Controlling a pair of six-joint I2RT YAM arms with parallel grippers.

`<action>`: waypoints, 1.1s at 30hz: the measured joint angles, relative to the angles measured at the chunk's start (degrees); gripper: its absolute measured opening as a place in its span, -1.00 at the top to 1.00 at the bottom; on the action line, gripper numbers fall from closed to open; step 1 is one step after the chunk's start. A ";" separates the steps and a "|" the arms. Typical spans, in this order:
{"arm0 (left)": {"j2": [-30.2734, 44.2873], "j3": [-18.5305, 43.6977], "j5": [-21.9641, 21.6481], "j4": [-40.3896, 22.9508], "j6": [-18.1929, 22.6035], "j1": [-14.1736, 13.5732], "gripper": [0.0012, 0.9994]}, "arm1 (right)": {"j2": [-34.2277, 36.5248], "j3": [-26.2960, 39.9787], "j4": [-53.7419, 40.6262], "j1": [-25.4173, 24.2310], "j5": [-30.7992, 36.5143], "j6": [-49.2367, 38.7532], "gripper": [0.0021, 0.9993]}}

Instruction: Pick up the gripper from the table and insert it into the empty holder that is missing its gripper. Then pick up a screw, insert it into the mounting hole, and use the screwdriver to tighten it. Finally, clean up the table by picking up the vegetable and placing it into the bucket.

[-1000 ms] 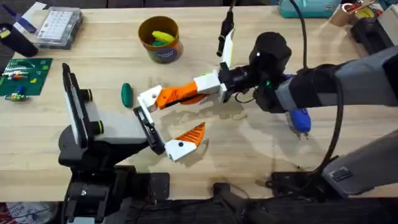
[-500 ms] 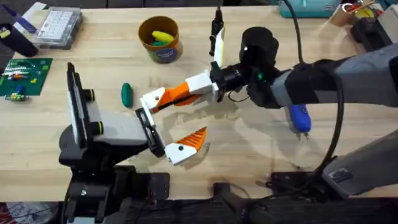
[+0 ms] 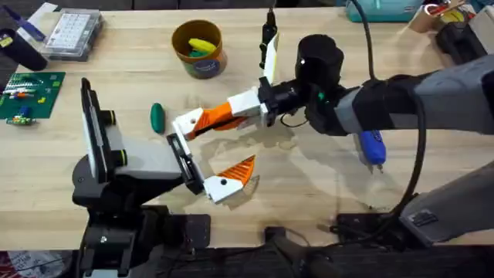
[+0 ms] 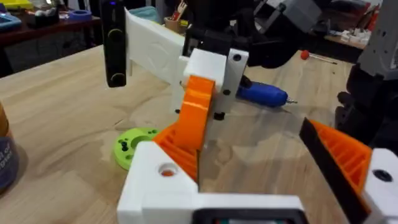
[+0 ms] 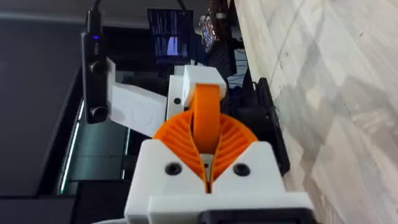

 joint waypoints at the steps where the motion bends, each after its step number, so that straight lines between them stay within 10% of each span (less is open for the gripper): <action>1: 0.00 0.00 -0.02 0.00 -0.02 0.02 -0.98 | 0.00 0.00 0.00 0.01 0.09 0.00 0.97; 7: 0.01 0.00 -0.03 0.00 -0.18 0.03 -0.98 | 0.00 0.00 0.00 0.05 0.21 -0.01 0.99; 12: 0.00 0.07 1.63 -0.24 0.11 -0.41 -0.97 | 0.09 0.04 -0.60 1.08 1.63 -0.60 0.52; 33: 0.01 0.07 4.55 -0.66 0.52 -0.80 -0.98 | 0.09 0.04 -0.28 0.00 0.76 -0.86 -0.23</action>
